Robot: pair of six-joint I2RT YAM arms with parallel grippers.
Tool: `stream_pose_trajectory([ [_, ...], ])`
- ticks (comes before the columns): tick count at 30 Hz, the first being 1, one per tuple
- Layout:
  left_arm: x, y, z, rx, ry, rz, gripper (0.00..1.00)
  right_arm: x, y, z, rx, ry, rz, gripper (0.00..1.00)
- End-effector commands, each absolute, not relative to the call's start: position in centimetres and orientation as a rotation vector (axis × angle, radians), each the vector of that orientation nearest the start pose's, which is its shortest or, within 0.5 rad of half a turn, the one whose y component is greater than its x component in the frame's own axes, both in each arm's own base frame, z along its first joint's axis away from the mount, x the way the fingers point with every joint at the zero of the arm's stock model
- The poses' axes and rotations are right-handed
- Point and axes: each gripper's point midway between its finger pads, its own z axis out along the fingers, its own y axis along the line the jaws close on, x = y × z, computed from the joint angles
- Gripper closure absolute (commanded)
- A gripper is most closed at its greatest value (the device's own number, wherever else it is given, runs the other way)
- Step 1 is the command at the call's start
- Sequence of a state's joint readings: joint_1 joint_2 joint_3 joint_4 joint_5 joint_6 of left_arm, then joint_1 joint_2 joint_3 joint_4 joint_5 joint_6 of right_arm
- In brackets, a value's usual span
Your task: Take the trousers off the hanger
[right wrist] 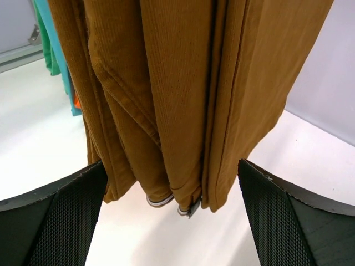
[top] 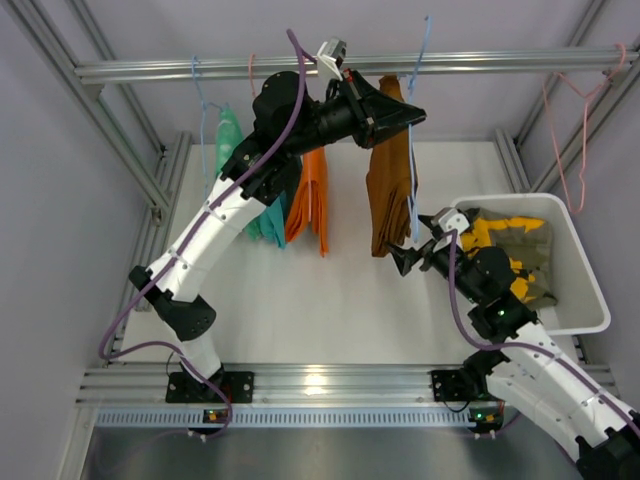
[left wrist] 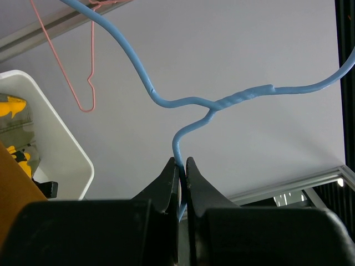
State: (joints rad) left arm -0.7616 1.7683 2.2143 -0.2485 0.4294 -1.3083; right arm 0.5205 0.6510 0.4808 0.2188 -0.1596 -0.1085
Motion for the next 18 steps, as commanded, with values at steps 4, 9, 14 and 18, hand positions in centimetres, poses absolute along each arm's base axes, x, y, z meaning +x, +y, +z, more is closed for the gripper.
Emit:
stream_pose_trajectory([
  [4, 22.4, -36.1, 67.5, 0.154, 1.245, -2.018, 1.00, 23.8, 18.8, 30.5, -0.709, 1.250, 0.484, 0.00],
  [9, 22.3, -36.1, 67.8, 0.162, 1.226, -2.022, 1.00, 21.9, 18.4, 28.3, -0.802, 1.274, 0.474, 0.01],
  [14, 22.5, -36.1, 68.2, 0.170, 1.208, -2.028, 1.00, 21.6, 17.1, 26.2, -0.803, 1.324, 0.416, 0.01],
  [18, 22.3, -36.0, 68.6, 0.171, 1.194, -2.042, 1.00, 23.0, 16.5, 25.9, -0.729, 1.364, 0.381, 0.01],
])
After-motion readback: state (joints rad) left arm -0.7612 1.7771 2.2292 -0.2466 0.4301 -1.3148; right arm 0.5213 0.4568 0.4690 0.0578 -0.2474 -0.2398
